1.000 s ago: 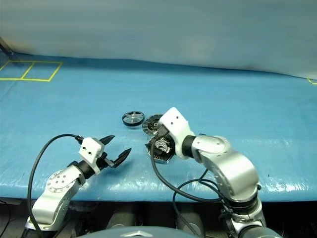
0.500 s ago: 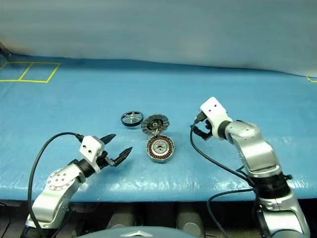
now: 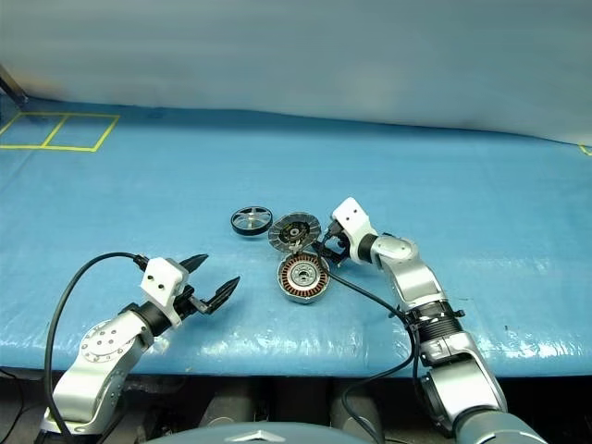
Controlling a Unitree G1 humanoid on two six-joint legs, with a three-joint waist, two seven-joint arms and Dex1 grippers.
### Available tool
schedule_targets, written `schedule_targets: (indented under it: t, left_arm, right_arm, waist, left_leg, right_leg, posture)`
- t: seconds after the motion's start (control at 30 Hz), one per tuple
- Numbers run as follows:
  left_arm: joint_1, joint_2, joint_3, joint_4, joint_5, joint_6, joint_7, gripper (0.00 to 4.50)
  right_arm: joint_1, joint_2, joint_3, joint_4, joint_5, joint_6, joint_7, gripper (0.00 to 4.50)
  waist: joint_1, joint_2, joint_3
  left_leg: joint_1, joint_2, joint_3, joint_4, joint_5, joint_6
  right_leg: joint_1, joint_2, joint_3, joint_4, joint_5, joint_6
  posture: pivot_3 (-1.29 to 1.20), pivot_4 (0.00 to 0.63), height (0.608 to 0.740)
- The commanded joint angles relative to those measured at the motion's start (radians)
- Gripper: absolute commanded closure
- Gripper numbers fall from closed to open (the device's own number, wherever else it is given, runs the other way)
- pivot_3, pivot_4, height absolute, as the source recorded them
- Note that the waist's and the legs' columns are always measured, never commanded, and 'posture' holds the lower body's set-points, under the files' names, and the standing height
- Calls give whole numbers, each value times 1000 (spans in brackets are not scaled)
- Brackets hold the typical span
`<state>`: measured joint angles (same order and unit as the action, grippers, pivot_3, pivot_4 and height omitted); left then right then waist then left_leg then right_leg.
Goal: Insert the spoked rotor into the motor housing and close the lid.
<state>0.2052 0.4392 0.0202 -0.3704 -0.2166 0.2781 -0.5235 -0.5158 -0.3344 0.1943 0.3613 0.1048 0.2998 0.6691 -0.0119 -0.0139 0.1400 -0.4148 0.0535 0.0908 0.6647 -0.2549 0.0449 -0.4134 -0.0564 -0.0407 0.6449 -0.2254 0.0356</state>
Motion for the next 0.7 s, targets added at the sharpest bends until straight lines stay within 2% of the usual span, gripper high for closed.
schedule_targets:
  t: [0.03,0.47,0.57,0.7]
  left_arm:
    - [-4,2,9,-53,-7,-1,4,0]
    - [-7,-3,9,-49,-6,-7,6,0]
    - [-11,-6,8,-45,-6,-11,6,0]
    - [-14,-9,8,-42,-6,-14,7,0]
  right_arm:
    - [-48,27,-26,67,9,-58,18,47]
    - [-89,91,-12,216,-44,-141,0,47]
    - [-92,99,-4,230,-64,-129,-12,669]
    - [-98,118,-21,251,-64,-108,-32,2008]
  waist:
    - [-1,0,0]
    - [-4,2,1]
    - [-8,2,1]
    - [-10,2,1]
  left_leg:
    - [0,0,0,0,0,0]
    - [1,0,1,0,0,0]
    - [2,0,1,0,0,-1]
    - [2,0,1,0,1,-1]
  right_leg:
    - [0,0,0,0,0,0]
    - [0,-1,0,1,0,1]
    - [0,-1,0,2,0,1]
    - [0,-1,0,3,0,1]
  posture:
    - [0,150,740]
    - [0,150,740]
    - [0,150,740]
    - [0,150,740]
